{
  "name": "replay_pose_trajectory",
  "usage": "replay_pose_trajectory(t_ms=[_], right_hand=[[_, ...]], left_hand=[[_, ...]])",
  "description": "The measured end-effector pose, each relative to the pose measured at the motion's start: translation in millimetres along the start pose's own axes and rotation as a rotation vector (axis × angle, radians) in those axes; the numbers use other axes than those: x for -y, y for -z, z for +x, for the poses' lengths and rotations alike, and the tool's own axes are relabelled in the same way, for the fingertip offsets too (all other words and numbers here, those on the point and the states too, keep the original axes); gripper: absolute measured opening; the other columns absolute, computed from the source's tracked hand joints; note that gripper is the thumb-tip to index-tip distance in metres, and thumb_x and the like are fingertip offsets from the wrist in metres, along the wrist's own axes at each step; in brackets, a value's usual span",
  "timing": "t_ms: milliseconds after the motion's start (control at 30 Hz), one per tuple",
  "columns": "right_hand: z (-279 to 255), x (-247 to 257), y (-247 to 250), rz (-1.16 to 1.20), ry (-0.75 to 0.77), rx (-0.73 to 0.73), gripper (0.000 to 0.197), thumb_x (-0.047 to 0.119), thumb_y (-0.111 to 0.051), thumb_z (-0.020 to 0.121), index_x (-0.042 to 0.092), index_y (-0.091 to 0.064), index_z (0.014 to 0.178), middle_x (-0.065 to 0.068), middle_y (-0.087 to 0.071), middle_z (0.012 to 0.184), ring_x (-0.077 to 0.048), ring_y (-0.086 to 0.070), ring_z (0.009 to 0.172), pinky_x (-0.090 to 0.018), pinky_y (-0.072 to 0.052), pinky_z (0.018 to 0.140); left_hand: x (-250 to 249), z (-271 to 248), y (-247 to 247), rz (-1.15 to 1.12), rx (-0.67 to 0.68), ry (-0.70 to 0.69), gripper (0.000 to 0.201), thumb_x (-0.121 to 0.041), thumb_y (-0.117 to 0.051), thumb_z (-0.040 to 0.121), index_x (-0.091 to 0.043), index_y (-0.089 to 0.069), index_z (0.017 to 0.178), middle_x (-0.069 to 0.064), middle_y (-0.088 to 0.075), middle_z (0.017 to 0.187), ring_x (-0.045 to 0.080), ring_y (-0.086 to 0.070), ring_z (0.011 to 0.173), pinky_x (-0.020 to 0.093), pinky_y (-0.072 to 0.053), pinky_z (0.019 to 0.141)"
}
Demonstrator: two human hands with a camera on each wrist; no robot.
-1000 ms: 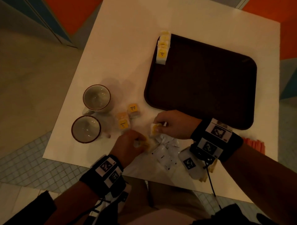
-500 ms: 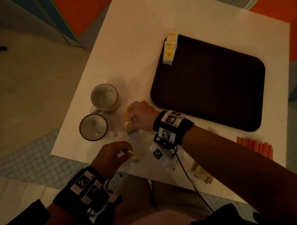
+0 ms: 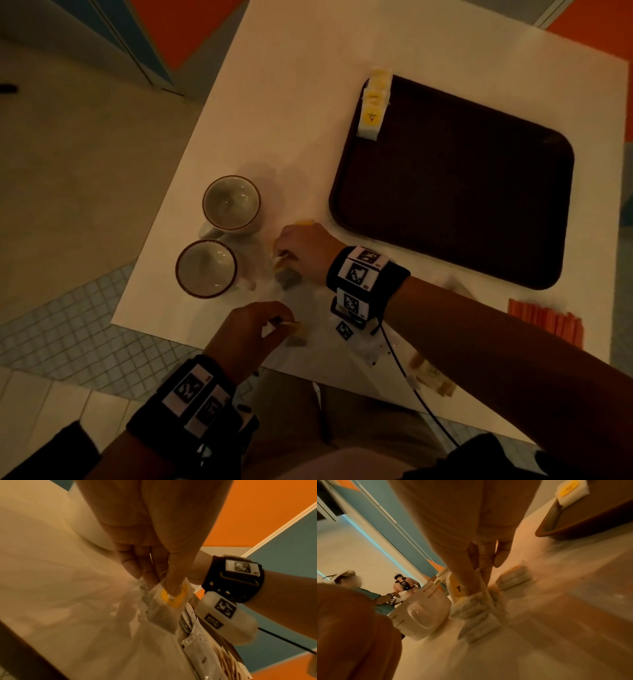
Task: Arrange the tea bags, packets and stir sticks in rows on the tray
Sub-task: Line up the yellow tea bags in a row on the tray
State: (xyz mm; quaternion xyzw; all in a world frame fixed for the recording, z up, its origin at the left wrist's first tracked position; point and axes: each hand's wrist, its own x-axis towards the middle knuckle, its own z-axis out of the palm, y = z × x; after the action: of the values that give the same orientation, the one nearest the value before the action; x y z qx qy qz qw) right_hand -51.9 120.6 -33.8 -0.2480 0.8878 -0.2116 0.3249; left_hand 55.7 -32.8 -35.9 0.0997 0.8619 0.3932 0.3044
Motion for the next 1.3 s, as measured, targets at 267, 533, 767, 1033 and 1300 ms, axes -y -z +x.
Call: replay_pose_trajectory(t_ms=[267,533,767,1033,1300], right_hand=[[-57.3,-25.5,23.7,0.514,-0.051,-0.206,0.023,0.007,-0.063,0.082,0.014,-0.053,0.102,-0.001,-0.057,0.099,-0.014,-0.056,0.091,-0.024,-0.048,0.076],[-82.0,-110.4,79.0,0.513,-0.349,-0.674,0.032,0.003,-0.060,0.082,0.029,-0.051,0.098,0.006,-0.057,0.102,-0.013,-0.058,0.097,-0.018,-0.048,0.079],[-60.4,-148.1,94.8,0.578,-0.412,-0.706,0.022,0.005,-0.060,0.081,0.026,-0.056,0.088,0.001,-0.060,0.092,-0.015,-0.059,0.087,-0.030,-0.050,0.078],[-15.4,-141.1,87.3,0.661,-0.384,-0.583,0.021,0.004,-0.056,0.084,0.012,-0.058,0.103,-0.003,-0.055,0.093,-0.018,-0.056,0.088,-0.025,-0.046,0.075],[0.7,-145.6,91.4,0.750,-0.394,-0.772,0.022,0.001,-0.054,0.085,0.008,-0.061,0.104,-0.009,-0.063,0.111,-0.017,-0.058,0.101,-0.017,-0.043,0.081]], left_hand=[[-37.3,-0.6,36.9,-0.076,-0.036,-0.188,0.006,-0.038,-0.060,0.080,-0.039,-0.059,0.086,-0.031,-0.058,0.098,-0.005,-0.055,0.085,0.006,-0.042,0.073],[-100.0,124.4,78.2,-0.050,-0.221,-0.244,0.004,-0.017,-0.065,0.082,-0.018,-0.065,0.086,-0.001,-0.063,0.076,0.016,-0.060,0.071,0.027,-0.049,0.070],[-114.0,266.8,74.7,0.123,-0.110,-0.115,0.023,-0.024,-0.066,0.082,-0.006,-0.067,0.096,0.014,-0.067,0.098,0.025,-0.061,0.091,0.029,-0.044,0.076],[-129.3,313.3,79.7,0.210,-0.012,-0.162,0.019,-0.018,-0.062,0.084,-0.007,-0.068,0.099,0.014,-0.068,0.103,0.020,-0.059,0.085,0.028,-0.045,0.076],[-125.0,316.0,81.5,0.087,-0.040,-0.186,0.015,-0.017,-0.062,0.085,-0.008,-0.070,0.094,0.016,-0.069,0.095,0.020,-0.061,0.081,0.039,-0.053,0.079]])
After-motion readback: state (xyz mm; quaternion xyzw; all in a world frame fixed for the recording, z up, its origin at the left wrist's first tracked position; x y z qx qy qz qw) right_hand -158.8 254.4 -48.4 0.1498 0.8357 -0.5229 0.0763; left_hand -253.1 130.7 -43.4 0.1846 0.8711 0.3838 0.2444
